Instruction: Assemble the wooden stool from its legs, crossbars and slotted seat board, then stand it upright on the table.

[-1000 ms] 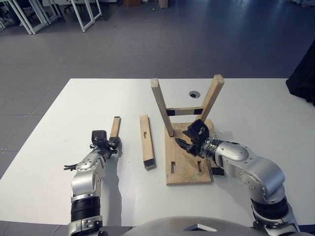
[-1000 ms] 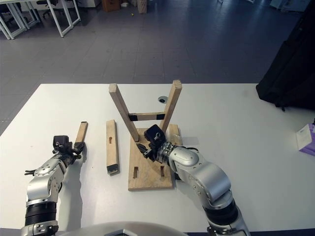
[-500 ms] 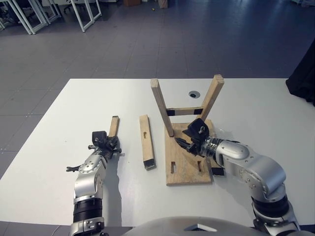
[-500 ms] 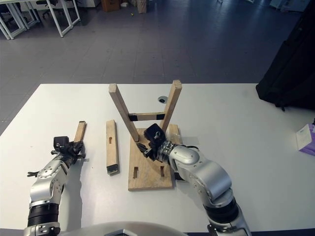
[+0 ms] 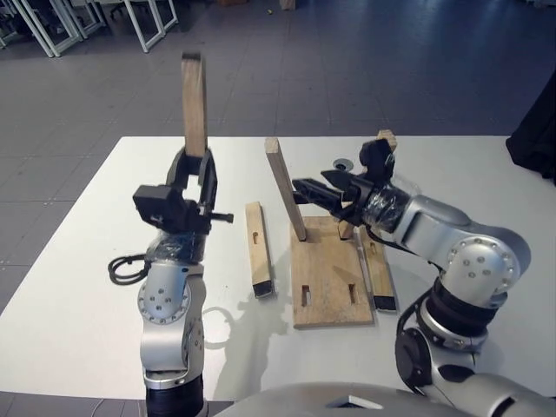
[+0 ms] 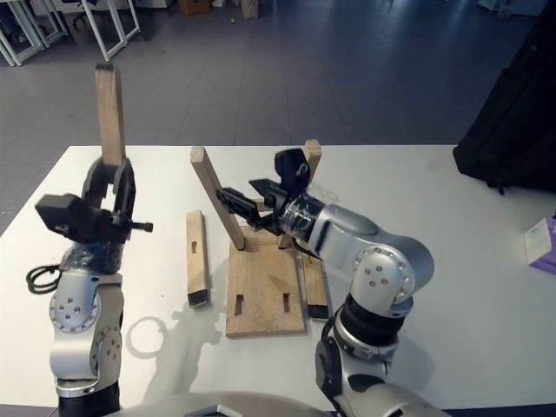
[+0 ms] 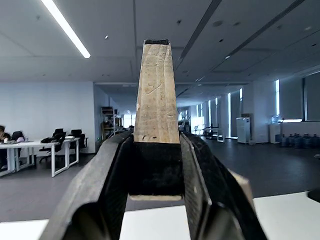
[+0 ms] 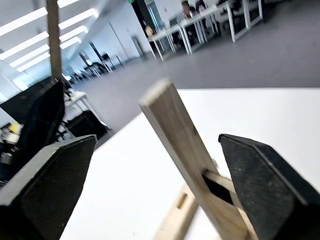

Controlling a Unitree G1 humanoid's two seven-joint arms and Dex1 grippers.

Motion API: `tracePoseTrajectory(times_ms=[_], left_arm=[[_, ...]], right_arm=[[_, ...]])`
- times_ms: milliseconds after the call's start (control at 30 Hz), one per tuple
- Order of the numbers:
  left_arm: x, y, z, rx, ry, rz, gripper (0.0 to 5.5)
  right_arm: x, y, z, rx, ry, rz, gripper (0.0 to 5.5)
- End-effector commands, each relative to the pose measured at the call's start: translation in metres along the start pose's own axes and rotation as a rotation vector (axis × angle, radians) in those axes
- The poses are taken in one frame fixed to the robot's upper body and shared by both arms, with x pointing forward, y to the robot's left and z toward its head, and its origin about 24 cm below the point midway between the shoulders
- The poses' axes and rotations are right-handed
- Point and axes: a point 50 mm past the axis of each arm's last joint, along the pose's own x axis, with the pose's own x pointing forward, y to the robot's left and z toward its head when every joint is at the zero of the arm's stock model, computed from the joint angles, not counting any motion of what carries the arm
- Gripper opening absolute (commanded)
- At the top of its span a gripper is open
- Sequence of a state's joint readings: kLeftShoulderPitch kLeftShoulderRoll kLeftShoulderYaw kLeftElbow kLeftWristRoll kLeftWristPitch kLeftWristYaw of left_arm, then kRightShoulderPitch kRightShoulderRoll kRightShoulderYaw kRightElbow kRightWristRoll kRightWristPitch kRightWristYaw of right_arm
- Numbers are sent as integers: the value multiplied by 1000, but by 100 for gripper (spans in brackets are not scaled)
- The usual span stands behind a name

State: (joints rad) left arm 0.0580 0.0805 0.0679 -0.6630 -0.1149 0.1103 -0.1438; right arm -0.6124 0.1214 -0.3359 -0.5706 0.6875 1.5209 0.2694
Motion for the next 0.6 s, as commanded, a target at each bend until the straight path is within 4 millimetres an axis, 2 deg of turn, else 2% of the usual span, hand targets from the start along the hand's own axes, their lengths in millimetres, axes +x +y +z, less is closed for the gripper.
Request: tracePoseTrajectory(times_ms=[33, 300, 600], left_arm=[[10, -20, 0, -70, -3, -153, 132], [17, -47, -13, -182, 39, -365, 132], [13, -62, -21, -238, 66, -415, 132]], right_arm=[[6, 7, 28, 82, -68, 125, 446], [12, 8, 52, 96, -67, 211, 446], [24, 7, 60, 102, -50, 218, 446]])
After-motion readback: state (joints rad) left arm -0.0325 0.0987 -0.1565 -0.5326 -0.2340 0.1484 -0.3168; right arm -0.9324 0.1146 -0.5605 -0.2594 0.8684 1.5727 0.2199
